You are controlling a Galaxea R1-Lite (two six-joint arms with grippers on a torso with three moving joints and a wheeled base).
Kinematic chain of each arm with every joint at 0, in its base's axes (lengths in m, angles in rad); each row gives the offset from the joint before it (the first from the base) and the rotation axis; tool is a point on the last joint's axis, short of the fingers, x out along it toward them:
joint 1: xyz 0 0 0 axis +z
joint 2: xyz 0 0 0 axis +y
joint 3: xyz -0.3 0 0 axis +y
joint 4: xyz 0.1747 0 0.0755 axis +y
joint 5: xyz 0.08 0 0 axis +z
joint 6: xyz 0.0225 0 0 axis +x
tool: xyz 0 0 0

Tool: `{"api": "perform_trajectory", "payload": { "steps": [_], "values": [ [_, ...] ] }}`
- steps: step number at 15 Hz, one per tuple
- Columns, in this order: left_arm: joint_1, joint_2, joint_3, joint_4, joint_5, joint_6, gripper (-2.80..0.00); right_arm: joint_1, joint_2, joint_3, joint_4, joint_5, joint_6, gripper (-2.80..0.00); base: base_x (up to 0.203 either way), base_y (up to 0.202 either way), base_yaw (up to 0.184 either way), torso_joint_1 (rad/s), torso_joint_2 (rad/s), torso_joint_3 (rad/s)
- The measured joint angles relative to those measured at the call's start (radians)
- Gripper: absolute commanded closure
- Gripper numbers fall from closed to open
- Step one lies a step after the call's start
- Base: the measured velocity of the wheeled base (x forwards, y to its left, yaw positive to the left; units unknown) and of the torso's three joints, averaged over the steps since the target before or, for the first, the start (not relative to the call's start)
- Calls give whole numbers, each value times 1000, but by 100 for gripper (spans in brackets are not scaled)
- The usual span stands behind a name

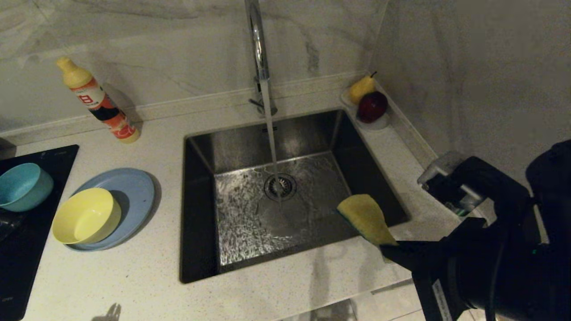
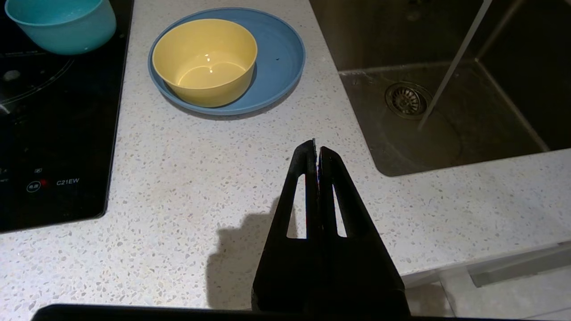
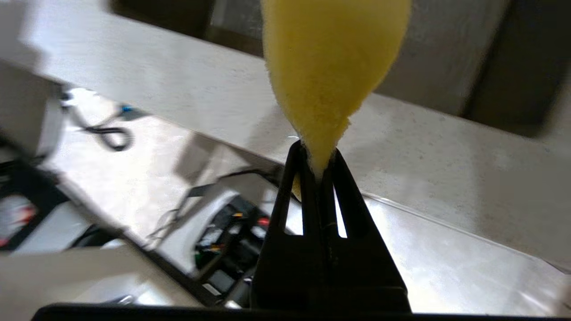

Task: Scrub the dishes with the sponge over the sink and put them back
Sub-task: Pick up a bowl and the sponge

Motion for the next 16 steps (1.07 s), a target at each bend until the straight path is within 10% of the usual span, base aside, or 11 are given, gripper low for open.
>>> {"api": "perform_trajectory", "payload": {
  "steps": [10, 16],
  "values": [
    [0, 0, 0, 0, 0, 0, 0, 70, 174, -57, -35, -18, -8, 0, 0, 0, 0, 0, 0, 0],
    [0, 0, 0, 0, 0, -12, 0, 94, 279, -84, -39, 126, 0, 0, 0, 0, 0, 0, 0, 0]
  ]
}}
